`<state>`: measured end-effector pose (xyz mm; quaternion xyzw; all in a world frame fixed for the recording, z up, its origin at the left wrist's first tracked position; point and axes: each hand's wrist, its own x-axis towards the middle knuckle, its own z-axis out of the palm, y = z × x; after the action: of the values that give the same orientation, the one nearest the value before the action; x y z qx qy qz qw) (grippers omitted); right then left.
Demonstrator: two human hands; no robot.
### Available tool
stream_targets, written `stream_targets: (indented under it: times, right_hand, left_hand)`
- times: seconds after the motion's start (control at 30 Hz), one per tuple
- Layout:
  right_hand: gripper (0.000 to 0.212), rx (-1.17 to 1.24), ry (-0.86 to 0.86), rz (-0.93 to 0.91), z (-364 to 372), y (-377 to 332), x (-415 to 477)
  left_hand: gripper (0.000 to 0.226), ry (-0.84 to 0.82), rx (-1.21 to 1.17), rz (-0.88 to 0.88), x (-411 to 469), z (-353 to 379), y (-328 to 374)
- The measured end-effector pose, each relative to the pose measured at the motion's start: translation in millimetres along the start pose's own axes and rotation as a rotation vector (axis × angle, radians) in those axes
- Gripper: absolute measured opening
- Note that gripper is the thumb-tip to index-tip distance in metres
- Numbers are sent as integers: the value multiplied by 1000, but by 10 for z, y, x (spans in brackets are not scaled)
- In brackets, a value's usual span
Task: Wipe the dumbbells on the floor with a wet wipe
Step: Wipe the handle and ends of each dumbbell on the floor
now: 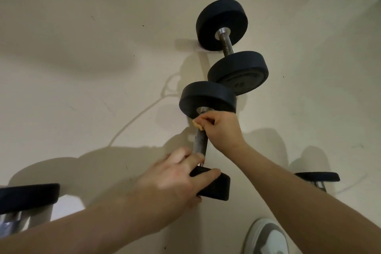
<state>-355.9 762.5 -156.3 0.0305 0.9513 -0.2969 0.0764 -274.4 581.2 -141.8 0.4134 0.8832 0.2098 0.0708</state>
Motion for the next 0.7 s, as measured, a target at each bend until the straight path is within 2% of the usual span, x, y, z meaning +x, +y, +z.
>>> stream_targets:
  times: [0.13,0.17,0.23,0.3,0.37,0.47,0.57,0.63,0.7]
  right_hand:
    - [12,-55,-295,-80,-36,10,-315]
    - [12,-108,-270,-110,-56,21,-234]
    - [15,-152,-73,-115,-84,56,6]
    - [18,-73,63,-45,-59,66,90]
    - [18,6,1,11,-22,86,-76]
    - [20,-112,-144,-76,-52,92,-317]
    - [23,-171,23,-10,-113,124,-83]
    - [25,-102,175,92,-61,147,-33]
    - [21,43,193,136,85,128,-208]
  left_hand:
    - [89,-39,-29,-32,-92,44,-31]
    - [92,-39,-42,-33,-89,65,-24]
    - [100,-63,-40,-37,-81,116,-24]
    - [102,-120,11,-20,-42,85,-29]
    - [95,-200,-11,9,38,-5,-87]
    - [87,-280,3,71,147,-124,-67]
    - [83,-388,109,100,242,-235,8]
    - [78,-467,265,130,302,-337,-40]
    - [73,-488,384,185,331,-443,-98]
